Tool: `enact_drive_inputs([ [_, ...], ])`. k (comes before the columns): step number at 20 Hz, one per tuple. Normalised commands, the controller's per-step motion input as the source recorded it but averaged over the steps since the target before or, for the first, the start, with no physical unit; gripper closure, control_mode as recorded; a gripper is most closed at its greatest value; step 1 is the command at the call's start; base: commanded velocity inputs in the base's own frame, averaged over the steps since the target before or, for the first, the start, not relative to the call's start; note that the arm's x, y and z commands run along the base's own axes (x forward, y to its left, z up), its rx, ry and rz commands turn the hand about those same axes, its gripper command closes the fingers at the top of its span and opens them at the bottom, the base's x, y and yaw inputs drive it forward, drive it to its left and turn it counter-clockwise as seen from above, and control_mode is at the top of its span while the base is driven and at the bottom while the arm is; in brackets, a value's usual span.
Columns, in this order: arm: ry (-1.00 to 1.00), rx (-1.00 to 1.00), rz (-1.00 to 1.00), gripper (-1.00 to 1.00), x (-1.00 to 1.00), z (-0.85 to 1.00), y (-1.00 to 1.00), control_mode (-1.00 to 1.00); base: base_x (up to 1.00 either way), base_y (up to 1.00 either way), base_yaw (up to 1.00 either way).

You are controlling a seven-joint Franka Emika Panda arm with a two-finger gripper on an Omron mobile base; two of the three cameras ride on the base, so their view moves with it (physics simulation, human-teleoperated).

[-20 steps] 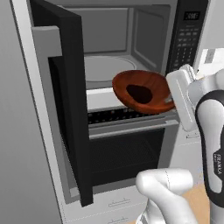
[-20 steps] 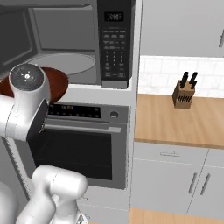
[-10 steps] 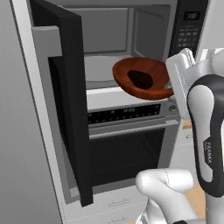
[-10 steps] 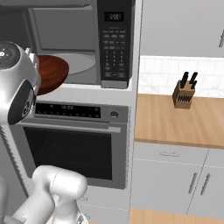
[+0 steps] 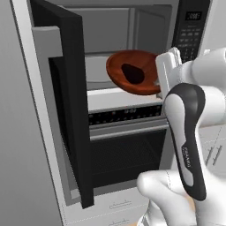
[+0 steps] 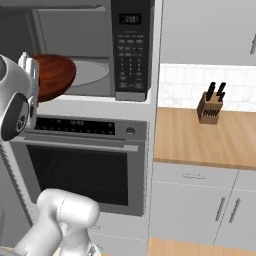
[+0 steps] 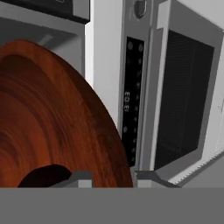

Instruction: Pick the avocado from the sink and place it in the bowl. Then pick the bowl and place it in the microwave. Then close the microwave door and press the start button.

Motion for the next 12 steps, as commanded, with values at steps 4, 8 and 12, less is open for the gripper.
enact_drive_inputs([
  [4, 0.0, 0.0, 0.0, 1.0, 0.58, 0.01, 0.13, -1.0, 0.0, 0.0, 0.0],
  [8, 0.0, 0.0, 0.05, 1.0, 0.44, 0.1, 0.0, -1.0, 0.0, 0.0, 0.0],
  [12, 0.01, 0.0, 0.05, 1.0, 0.61, 0.02, 0.03, -1.0, 0.0, 0.0, 0.0],
])
